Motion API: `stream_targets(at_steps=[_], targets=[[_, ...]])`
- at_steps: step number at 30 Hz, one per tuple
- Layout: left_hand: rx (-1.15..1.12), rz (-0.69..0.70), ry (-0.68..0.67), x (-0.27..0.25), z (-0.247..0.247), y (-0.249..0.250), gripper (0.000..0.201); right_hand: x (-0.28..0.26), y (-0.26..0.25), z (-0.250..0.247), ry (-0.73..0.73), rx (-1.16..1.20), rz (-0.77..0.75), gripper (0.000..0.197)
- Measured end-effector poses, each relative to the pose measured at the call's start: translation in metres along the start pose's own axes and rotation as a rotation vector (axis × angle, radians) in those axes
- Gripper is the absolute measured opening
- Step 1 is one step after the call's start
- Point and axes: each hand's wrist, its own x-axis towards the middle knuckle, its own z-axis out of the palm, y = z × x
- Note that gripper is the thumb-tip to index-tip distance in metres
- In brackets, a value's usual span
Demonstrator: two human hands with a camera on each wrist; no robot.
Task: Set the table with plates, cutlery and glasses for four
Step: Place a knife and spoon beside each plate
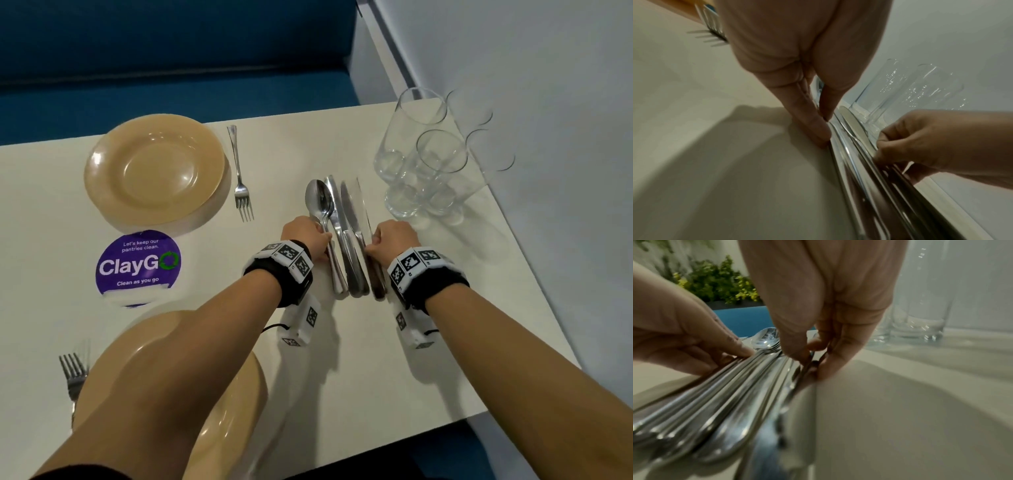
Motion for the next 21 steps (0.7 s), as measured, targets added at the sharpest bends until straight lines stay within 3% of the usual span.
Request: stream_targets(at_steps=[3, 6, 10, 13, 16, 21], targets=[[-0.026, -0.012, 0.007, -0.001, 0.002, 0.002, 0.024, -0.006, 0.012, 0.001, 0.077, 0.152, 0.024, 0.008], [-0.017, -0.008, 0.011, -0.004, 0.003, 0.005, 0.02, -0.01, 0.018, 0.003, 0.146, 0.338, 0.054, 0.02], [0.016, -0.027, -0.036, -0.011, -0.001, 0.004, 0.03, -0.021, 0.011, 0.002, 0.15, 0.646, 0.069, 0.034], [-0.042, -0.007, -0.027, -0.03, -0.014, 0.005, 0.025, -0.028, 0.0, 0.0, 0.042, 0.586, 0.0, 0.039], [-0.134, 0.03, 0.044, -0.053, -0.033, 0.0, 0.027, -0.041, -0.017, 0.004, -0.075, 0.449, -0.059, 0.026], [-0.232, 0.038, 0.102, -0.089, -0.056, -0.026, 0.023, -0.068, -0.045, 0.026, -0.211, 0.4, -0.085, 0.035]])
